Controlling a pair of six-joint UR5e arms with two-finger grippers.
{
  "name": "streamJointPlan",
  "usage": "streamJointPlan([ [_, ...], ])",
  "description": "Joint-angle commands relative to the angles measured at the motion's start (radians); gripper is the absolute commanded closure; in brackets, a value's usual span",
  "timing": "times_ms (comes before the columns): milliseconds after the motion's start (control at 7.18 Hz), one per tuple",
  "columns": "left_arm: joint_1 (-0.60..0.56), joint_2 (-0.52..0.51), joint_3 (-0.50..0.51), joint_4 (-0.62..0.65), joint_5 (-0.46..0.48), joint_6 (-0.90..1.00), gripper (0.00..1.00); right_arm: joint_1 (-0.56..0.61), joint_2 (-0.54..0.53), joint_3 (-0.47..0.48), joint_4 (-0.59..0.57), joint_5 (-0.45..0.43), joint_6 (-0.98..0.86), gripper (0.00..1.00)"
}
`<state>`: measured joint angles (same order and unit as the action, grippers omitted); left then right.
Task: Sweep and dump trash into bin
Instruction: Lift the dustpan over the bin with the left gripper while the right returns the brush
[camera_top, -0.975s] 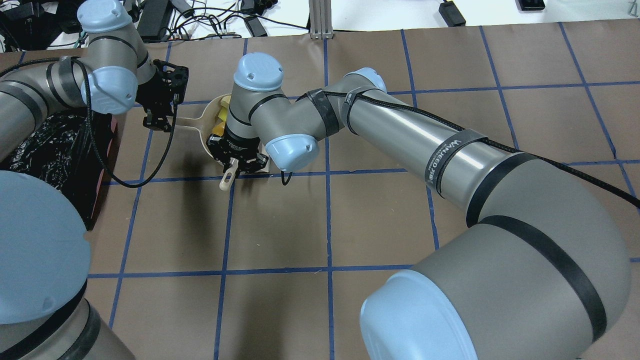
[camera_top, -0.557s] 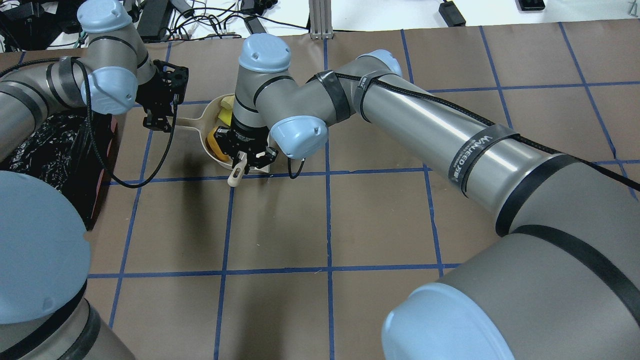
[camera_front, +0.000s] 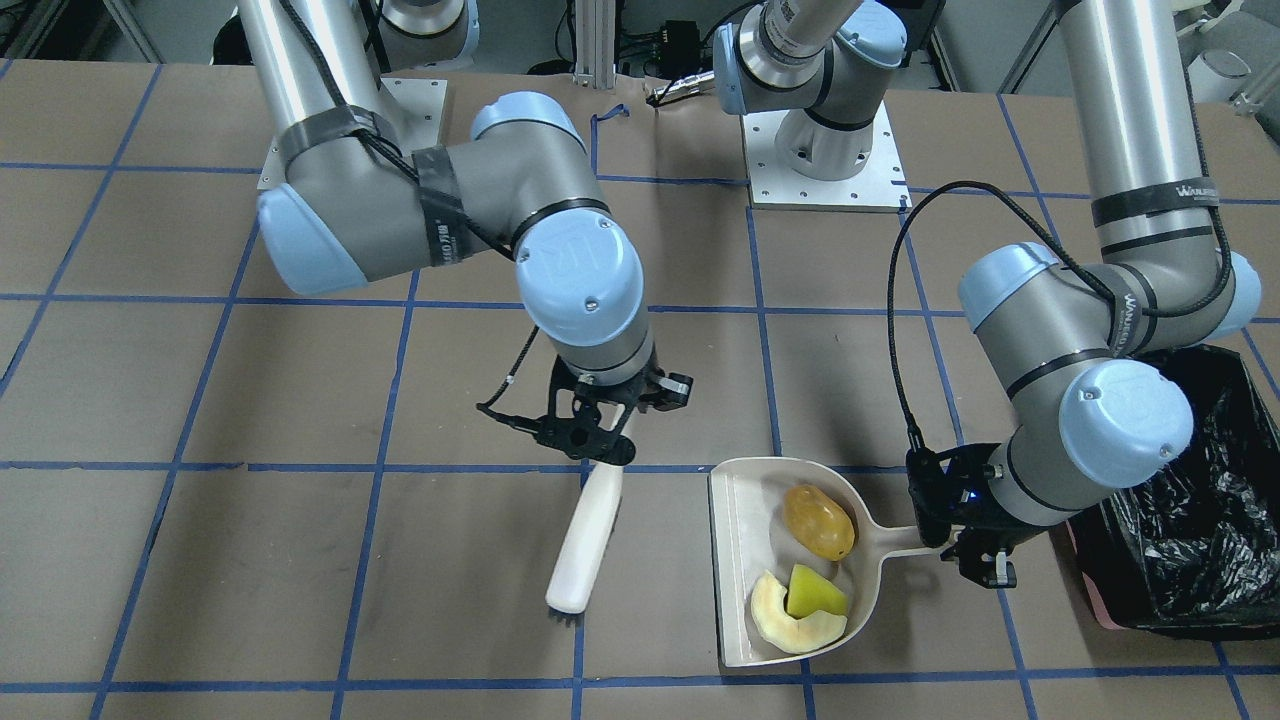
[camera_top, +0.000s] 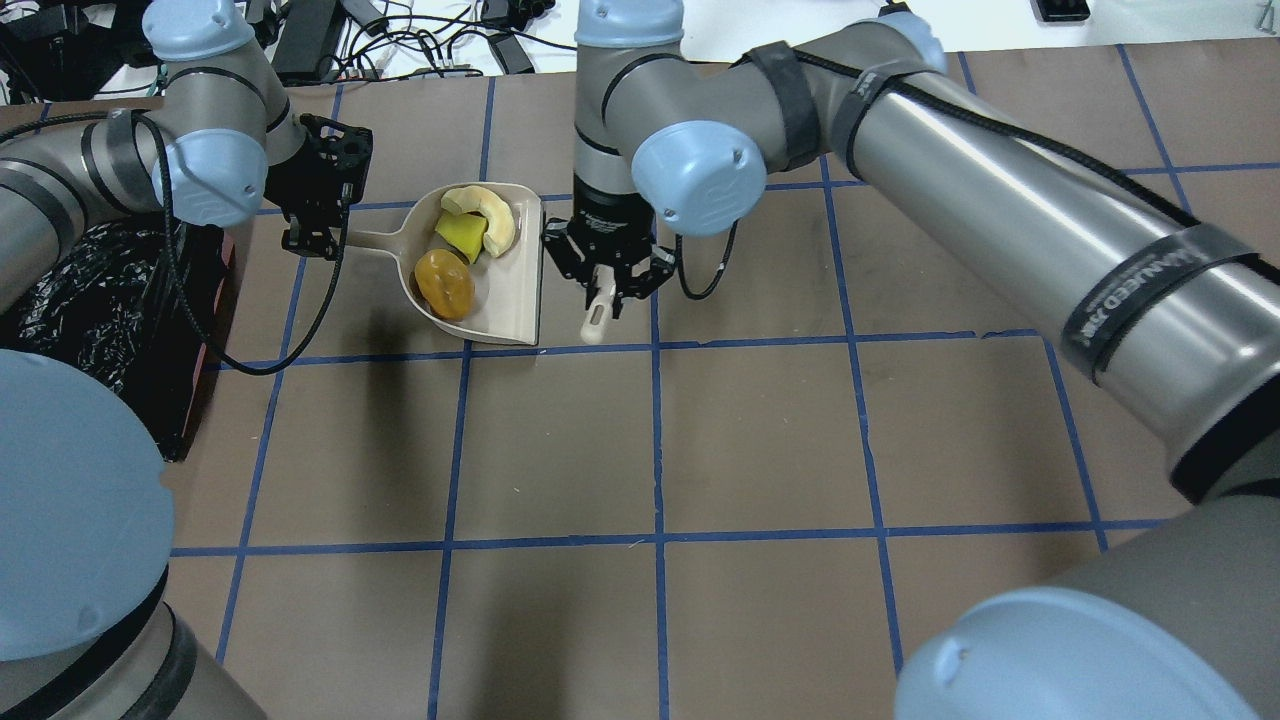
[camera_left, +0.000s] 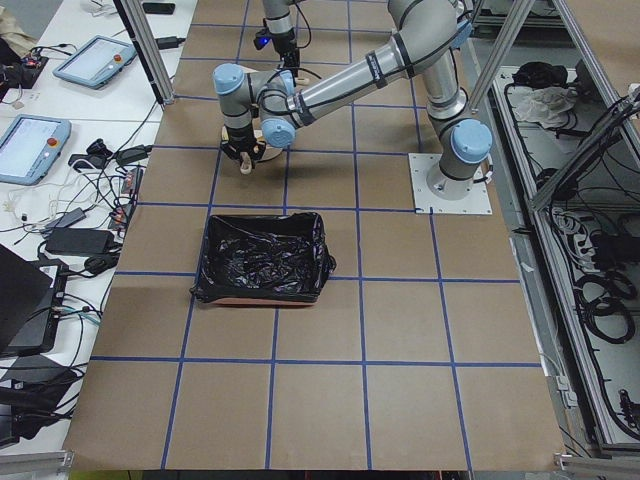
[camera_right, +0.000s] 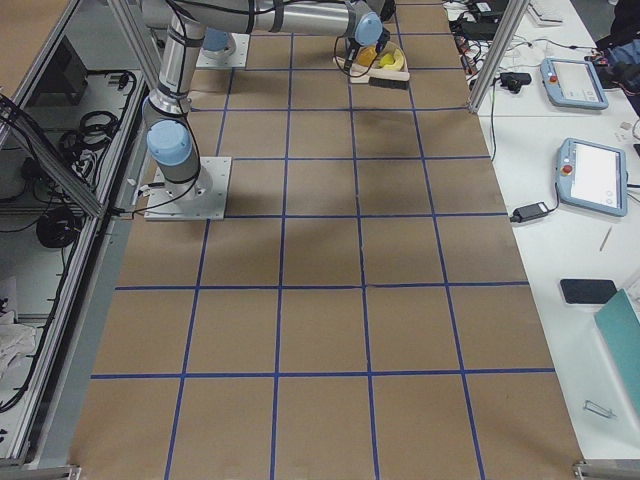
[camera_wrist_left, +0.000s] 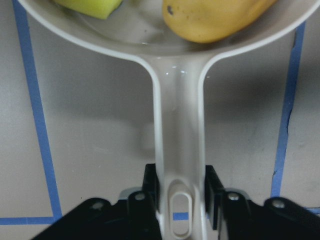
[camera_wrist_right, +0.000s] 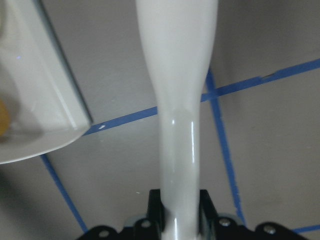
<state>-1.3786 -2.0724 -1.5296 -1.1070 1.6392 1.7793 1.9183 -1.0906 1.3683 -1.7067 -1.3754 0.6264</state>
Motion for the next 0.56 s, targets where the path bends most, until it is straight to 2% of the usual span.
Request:
streamJointPlan([
  [0, 0.013, 0.021, 0.003, -0.019, -0.002, 0.046, 1.0, -0.134, -0.127, 0.09, 0.076, -0.045, -0.168, 1.0],
  [139, 0.016, 0.035, 0.006, -0.025, -0.002, 0.072, 1.0, -0.194, -0.196, 0.136, 0.096, -0.089, -0.257, 1.0],
  [418, 0.094, 0.051, 0.122, -0.2, -0.073, 0.142, 1.0, -0.324, -0.265, 0.216, 0.118, -0.12, -0.435, 1.0],
])
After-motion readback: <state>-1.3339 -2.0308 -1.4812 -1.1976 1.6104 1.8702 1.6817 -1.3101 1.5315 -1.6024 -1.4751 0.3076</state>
